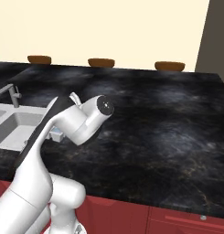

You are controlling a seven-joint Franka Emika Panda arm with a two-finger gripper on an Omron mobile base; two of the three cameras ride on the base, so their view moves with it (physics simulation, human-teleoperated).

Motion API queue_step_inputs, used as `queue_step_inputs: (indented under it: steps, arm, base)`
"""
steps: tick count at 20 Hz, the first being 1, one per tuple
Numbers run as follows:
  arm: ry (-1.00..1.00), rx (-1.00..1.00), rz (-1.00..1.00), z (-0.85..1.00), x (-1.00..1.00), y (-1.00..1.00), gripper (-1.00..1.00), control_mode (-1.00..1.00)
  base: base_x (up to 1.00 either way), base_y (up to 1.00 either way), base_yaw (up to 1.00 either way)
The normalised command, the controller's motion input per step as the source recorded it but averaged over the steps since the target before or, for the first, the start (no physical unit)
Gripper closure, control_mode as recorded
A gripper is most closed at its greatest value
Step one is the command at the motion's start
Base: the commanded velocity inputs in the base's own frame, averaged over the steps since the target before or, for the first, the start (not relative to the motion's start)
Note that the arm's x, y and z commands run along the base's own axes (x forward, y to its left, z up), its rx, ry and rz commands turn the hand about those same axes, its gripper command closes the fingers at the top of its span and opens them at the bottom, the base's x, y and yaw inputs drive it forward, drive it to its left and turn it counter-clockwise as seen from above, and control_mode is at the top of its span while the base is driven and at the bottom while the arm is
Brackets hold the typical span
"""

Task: The ice cube tray has been filled with water. Take the tray and place it in the freezer to make ice. Close the freezer door after placing the tray.

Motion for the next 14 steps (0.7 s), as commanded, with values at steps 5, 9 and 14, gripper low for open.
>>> queue_step_inputs:
  steps: [5, 9, 14]
  arm:
    - [0.00, 0.00, 0.00, 0.00, 0.00, 0.00, 1.00, 1.00]
    - [0.00, 0.00, 0.00, 0.00, 0.00, 0.00, 1.00, 1.00]
    - [0.00, 0.00, 0.00, 0.00, 0.00, 0.00, 1.00, 1.00]
  base:
    - [-0.11, 0.00, 0.04]
    - [-0.67, 0.13, 0.20]
    - [-0.71, 0.28, 0.34]
